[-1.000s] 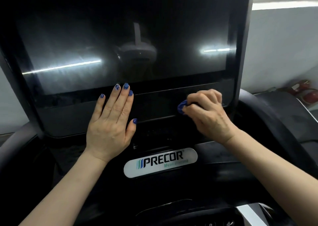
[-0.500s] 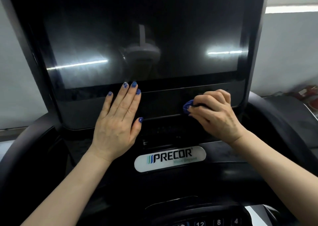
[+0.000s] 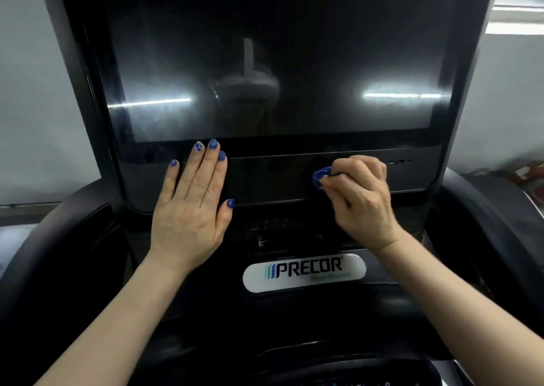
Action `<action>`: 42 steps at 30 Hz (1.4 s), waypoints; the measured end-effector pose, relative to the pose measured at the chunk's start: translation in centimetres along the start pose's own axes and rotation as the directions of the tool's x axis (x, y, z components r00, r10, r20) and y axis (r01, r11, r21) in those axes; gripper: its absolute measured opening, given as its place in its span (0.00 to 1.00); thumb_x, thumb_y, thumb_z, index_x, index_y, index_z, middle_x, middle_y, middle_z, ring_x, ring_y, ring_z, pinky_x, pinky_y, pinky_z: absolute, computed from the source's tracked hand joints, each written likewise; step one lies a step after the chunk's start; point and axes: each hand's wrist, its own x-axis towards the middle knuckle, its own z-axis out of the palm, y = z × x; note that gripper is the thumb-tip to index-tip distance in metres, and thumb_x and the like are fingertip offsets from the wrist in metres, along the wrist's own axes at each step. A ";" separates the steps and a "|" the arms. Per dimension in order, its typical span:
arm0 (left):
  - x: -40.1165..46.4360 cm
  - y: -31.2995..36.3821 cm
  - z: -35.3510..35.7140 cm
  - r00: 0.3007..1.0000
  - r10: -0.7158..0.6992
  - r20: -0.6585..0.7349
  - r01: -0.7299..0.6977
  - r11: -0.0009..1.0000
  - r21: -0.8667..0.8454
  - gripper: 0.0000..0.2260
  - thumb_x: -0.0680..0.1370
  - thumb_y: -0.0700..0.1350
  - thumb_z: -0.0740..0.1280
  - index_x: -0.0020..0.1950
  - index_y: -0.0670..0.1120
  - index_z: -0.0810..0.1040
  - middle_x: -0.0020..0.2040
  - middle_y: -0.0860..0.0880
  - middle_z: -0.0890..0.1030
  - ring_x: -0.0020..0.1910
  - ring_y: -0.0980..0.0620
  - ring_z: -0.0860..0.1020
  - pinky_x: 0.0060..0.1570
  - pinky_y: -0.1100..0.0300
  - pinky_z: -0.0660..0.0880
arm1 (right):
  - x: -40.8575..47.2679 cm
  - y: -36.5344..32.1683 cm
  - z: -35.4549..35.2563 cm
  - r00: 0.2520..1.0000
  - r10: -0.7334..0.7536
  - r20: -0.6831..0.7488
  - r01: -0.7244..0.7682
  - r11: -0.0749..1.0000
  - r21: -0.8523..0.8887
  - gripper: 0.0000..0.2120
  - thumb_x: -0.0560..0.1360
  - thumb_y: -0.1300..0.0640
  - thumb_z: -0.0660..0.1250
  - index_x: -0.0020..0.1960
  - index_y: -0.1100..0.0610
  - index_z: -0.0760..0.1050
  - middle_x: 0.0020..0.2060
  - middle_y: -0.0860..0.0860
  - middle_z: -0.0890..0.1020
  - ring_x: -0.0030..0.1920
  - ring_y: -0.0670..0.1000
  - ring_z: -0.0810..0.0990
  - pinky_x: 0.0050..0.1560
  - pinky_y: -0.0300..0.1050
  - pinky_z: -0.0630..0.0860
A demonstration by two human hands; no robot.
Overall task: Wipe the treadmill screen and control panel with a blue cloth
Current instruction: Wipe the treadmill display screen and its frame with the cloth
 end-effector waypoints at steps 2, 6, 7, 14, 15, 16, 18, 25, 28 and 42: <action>0.0 -0.1 0.1 1.000 0.001 -0.006 -0.001 1.000 0.007 0.27 0.84 0.49 0.54 0.81 0.39 0.55 0.81 0.43 0.54 0.81 0.47 0.49 0.79 0.46 0.46 | 0.2 -1.0 0.8 1.000 -0.013 0.018 0.013 1.000 0.019 0.07 0.77 0.63 0.68 0.41 0.61 0.82 0.45 0.54 0.82 0.51 0.53 0.75 0.54 0.50 0.70; 0.0 -0.1 0.1 1.000 0.009 -0.016 -0.009 1.000 0.003 0.26 0.85 0.49 0.54 0.80 0.39 0.56 0.81 0.43 0.54 0.81 0.46 0.50 0.79 0.46 0.47 | 0.5 0.5 -0.5 0.998 -0.048 0.046 0.048 0.999 0.005 0.06 0.77 0.62 0.70 0.42 0.60 0.82 0.46 0.53 0.82 0.51 0.53 0.76 0.55 0.49 0.68; 0.0 -0.1 0.1 1.000 0.007 -0.019 -0.007 1.000 0.004 0.26 0.85 0.49 0.54 0.80 0.39 0.56 0.81 0.43 0.54 0.81 0.46 0.50 0.79 0.46 0.47 | 0.8 0.5 -0.4 1.000 -0.017 0.017 0.017 1.000 -0.004 0.07 0.77 0.62 0.69 0.41 0.60 0.82 0.46 0.53 0.82 0.50 0.54 0.76 0.54 0.49 0.68; 0.0 -0.1 0.1 1.000 0.007 -0.008 -0.007 1.000 0.010 0.27 0.84 0.49 0.54 0.81 0.40 0.54 0.81 0.44 0.52 0.81 0.47 0.49 0.79 0.47 0.46 | 1.8 0.5 -0.3 0.999 -0.042 0.028 0.042 0.999 -0.005 0.06 0.77 0.62 0.70 0.42 0.59 0.82 0.46 0.52 0.82 0.50 0.54 0.76 0.56 0.47 0.67; 0.1 -0.1 0.1 1.000 0.005 -0.007 -0.005 1.000 0.013 0.27 0.84 0.49 0.54 0.81 0.40 0.54 0.81 0.44 0.53 0.81 0.47 0.49 0.79 0.47 0.46 | 2.1 0.5 -0.3 1.000 -0.020 0.002 0.020 1.000 -0.024 0.06 0.76 0.63 0.70 0.41 0.59 0.82 0.46 0.52 0.82 0.49 0.54 0.77 0.55 0.47 0.66; 0.1 0.0 0.1 1.000 0.002 -0.008 -0.002 1.000 0.017 0.27 0.84 0.49 0.54 0.81 0.39 0.55 0.81 0.43 0.53 0.81 0.47 0.49 0.79 0.47 0.46 | 2.3 0.2 0.1 1.000 0.004 -0.026 -0.004 0.999 -0.033 0.06 0.76 0.63 0.71 0.40 0.59 0.81 0.45 0.52 0.82 0.48 0.55 0.77 0.55 0.48 0.66; 0.1 0.1 0.1 1.000 -0.002 -0.004 0.002 1.000 0.018 0.27 0.84 0.49 0.54 0.81 0.39 0.55 0.81 0.43 0.53 0.81 0.47 0.49 0.79 0.47 0.46 | 2.7 -0.8 1.0 0.999 0.014 -0.048 -0.015 0.999 -0.035 0.06 0.76 0.63 0.71 0.40 0.59 0.81 0.45 0.52 0.82 0.47 0.55 0.78 0.54 0.48 0.66; 0.0 -0.4 -1.4 0.999 -0.007 0.036 0.011 0.993 -0.116 0.27 0.83 0.48 0.55 0.80 0.39 0.56 0.81 0.42 0.56 0.81 0.46 0.51 0.79 0.45 0.47 | 2.9 0.0 -0.3 0.996 -0.077 0.053 0.079 0.996 -0.038 0.06 0.77 0.54 0.72 0.46 0.56 0.84 0.48 0.50 0.83 0.50 0.54 0.78 0.57 0.51 0.66; -0.8 -1.8 -1.9 0.996 -0.082 0.026 0.084 0.992 -0.090 0.27 0.83 0.48 0.55 0.80 0.39 0.55 0.81 0.42 0.55 0.81 0.47 0.49 0.79 0.46 0.45 | 3.0 0.1 -0.2 0.994 -0.090 0.065 0.091 0.996 -0.015 0.04 0.77 0.58 0.72 0.46 0.58 0.84 0.48 0.52 0.82 0.51 0.54 0.77 0.57 0.48 0.66; -1.9 -3.0 -0.9 0.997 -0.071 -0.018 0.072 0.997 0.015 0.27 0.85 0.49 0.54 0.80 0.38 0.56 0.80 0.40 0.57 0.81 0.45 0.52 0.79 0.46 0.48 | 4.5 -2.3 1.9 1.000 -0.030 0.006 0.030 0.999 0.009 0.05 0.76 0.64 0.71 0.41 0.62 0.81 0.45 0.55 0.81 0.48 0.54 0.74 0.54 0.45 0.66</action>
